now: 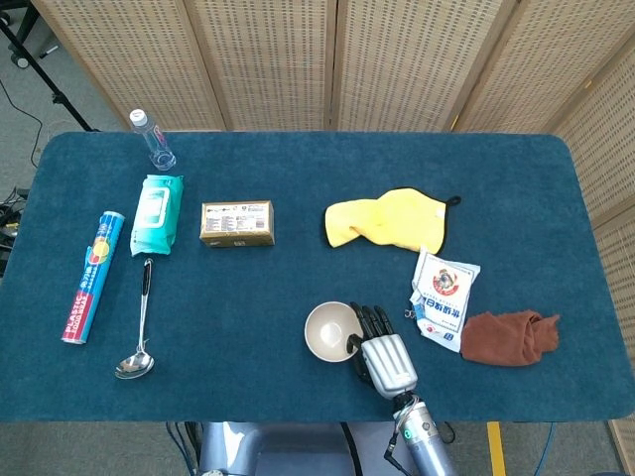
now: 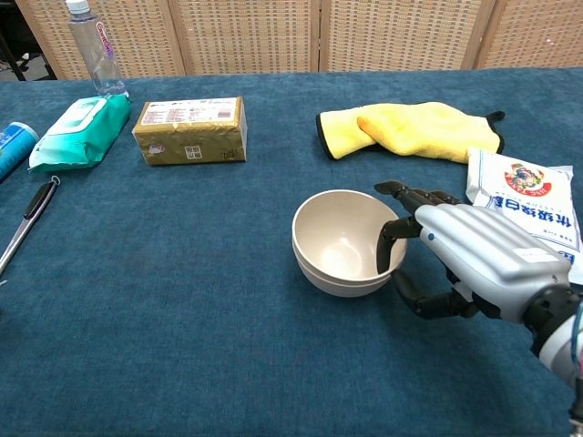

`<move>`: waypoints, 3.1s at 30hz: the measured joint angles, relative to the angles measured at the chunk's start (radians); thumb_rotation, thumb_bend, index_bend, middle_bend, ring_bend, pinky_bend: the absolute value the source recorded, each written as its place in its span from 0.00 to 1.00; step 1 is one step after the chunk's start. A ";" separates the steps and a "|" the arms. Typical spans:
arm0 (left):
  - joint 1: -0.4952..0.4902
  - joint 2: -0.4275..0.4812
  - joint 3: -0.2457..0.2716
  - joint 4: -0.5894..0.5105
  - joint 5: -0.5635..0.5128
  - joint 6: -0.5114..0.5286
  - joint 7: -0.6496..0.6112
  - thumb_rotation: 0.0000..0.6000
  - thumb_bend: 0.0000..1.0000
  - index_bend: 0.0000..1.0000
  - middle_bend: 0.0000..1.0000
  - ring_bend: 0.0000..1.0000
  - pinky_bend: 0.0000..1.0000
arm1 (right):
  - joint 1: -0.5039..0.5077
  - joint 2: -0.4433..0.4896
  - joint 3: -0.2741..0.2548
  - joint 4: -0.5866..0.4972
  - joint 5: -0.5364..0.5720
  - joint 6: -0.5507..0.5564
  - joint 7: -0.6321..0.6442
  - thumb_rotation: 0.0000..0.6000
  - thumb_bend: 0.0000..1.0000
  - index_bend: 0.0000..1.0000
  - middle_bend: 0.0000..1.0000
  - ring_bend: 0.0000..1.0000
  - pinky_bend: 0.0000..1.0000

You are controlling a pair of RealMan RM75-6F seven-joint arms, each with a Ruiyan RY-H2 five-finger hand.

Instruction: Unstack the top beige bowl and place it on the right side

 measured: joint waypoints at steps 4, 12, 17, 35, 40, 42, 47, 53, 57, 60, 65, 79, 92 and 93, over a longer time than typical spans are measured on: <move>-0.001 0.000 0.000 0.001 -0.001 -0.001 0.000 0.54 0.10 0.00 0.00 0.00 0.00 | -0.001 -0.001 0.002 0.002 0.000 0.001 0.002 1.00 0.60 0.52 0.00 0.00 0.00; -0.001 -0.001 -0.001 0.000 -0.001 0.000 0.001 0.54 0.10 0.00 0.00 0.00 0.00 | -0.001 -0.002 0.004 0.003 0.002 0.004 -0.005 1.00 0.57 0.53 0.00 0.00 0.00; -0.001 0.000 -0.001 -0.001 0.001 0.001 0.002 0.54 0.10 0.00 0.00 0.00 0.00 | -0.001 -0.001 0.006 0.001 0.002 0.005 -0.007 1.00 0.57 0.53 0.00 0.00 0.00; -0.003 0.002 -0.001 -0.004 -0.001 0.000 0.001 0.54 0.10 0.00 0.00 0.00 0.00 | 0.011 0.009 0.031 -0.020 0.002 0.013 -0.050 1.00 0.52 0.54 0.00 0.00 0.00; -0.004 0.000 -0.001 -0.006 0.001 -0.002 0.005 0.54 0.10 0.00 0.00 0.00 0.00 | 0.017 0.016 0.042 -0.029 0.008 0.014 -0.067 1.00 0.51 0.55 0.00 0.00 0.00; -0.004 0.000 0.000 -0.007 0.004 -0.003 0.006 0.54 0.10 0.00 0.00 0.00 0.00 | 0.019 0.018 0.045 -0.031 0.009 0.015 -0.072 1.00 0.51 0.55 0.00 0.00 0.00; -0.006 -0.004 0.003 -0.008 0.006 -0.010 0.012 0.54 0.10 0.00 0.00 0.00 0.00 | 0.024 0.028 0.058 -0.041 0.014 0.021 -0.081 1.00 0.50 0.55 0.00 0.00 0.00; -0.007 -0.005 0.003 -0.013 0.009 -0.010 0.019 0.54 0.10 0.00 0.00 0.00 0.00 | 0.027 0.037 0.063 -0.048 0.016 0.027 -0.089 1.00 0.47 0.56 0.00 0.00 0.00; -0.007 -0.006 0.004 -0.014 0.009 -0.010 0.021 0.54 0.10 0.00 0.00 0.00 0.00 | 0.029 0.039 0.065 -0.051 0.018 0.030 -0.092 1.00 0.47 0.56 0.00 0.00 0.00; -0.007 -0.006 0.004 -0.015 0.010 -0.011 0.022 0.54 0.10 0.00 0.00 0.00 0.00 | 0.030 0.041 0.068 -0.052 0.019 0.035 -0.094 1.00 0.47 0.56 0.00 0.00 0.00; -0.007 -0.006 0.005 -0.017 0.011 -0.010 0.025 0.54 0.10 0.00 0.00 0.00 0.00 | 0.032 0.045 0.073 -0.058 0.022 0.041 -0.101 1.00 0.47 0.56 0.00 0.00 0.00; -0.006 -0.005 0.007 -0.025 0.015 -0.010 0.032 0.54 0.10 0.00 0.00 0.00 0.00 | 0.037 0.051 0.077 -0.067 0.023 0.053 -0.112 1.00 0.47 0.56 0.00 0.00 0.00; -0.008 -0.002 0.005 -0.038 0.023 -0.008 0.042 0.54 0.10 0.00 0.00 0.00 0.00 | 0.055 0.070 0.104 -0.105 0.012 0.066 -0.152 1.00 0.47 0.56 0.00 0.00 0.00; -0.008 -0.001 0.005 -0.040 0.024 -0.008 0.043 0.54 0.10 0.00 0.00 0.00 0.00 | 0.057 0.073 0.107 -0.110 0.012 0.068 -0.157 1.00 0.47 0.56 0.00 0.00 0.00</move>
